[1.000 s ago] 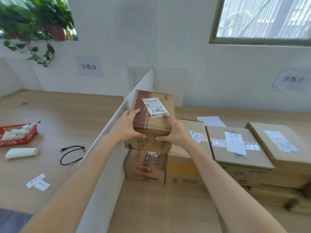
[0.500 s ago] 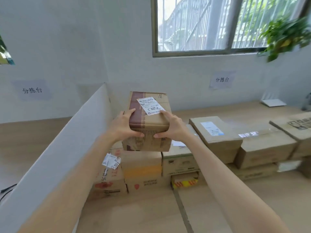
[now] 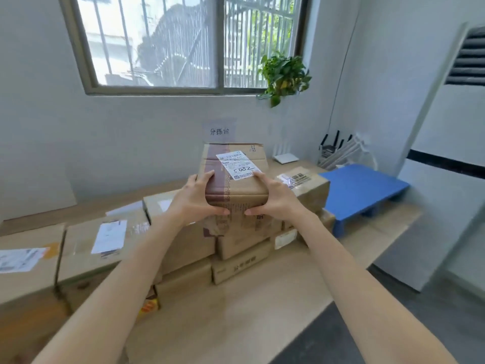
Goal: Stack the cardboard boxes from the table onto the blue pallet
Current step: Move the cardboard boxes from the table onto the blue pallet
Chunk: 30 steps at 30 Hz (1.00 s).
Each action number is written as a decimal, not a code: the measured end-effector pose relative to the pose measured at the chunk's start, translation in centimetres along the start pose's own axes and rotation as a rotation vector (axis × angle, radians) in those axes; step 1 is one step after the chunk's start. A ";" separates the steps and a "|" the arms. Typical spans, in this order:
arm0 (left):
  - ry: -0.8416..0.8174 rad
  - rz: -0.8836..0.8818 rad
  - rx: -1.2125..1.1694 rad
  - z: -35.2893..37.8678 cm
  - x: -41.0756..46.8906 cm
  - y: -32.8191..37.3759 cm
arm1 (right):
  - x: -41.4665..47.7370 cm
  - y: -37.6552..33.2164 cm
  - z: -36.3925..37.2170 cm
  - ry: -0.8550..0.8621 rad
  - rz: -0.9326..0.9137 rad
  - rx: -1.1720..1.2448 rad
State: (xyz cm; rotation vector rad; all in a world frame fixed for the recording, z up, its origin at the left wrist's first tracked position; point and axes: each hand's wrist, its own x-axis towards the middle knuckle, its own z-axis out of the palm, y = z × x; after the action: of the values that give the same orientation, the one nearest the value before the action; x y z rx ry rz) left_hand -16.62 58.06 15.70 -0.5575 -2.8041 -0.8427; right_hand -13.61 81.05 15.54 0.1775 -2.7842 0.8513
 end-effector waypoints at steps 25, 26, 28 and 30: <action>-0.308 0.432 -0.125 30.5 29.3 34.8 | 0.7 40.2 -26.0 0.249 0.472 -0.092; -0.301 0.431 -0.120 31.3 31.0 35.5 | 2.0 41.6 -26.9 0.248 0.472 -0.098; -0.298 0.416 -0.115 32.8 34.4 36.6 | 4.9 44.3 -28.2 0.238 0.467 -0.106; -0.292 0.399 -0.111 34.2 37.4 37.3 | 7.5 46.6 -29.1 0.229 0.456 -0.093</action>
State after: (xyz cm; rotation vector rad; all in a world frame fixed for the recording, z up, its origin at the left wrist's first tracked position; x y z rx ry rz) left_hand -37.79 117.30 15.55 -1.3001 -2.7460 -0.8909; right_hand -24.07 135.52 15.89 -0.5541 -2.6702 0.7705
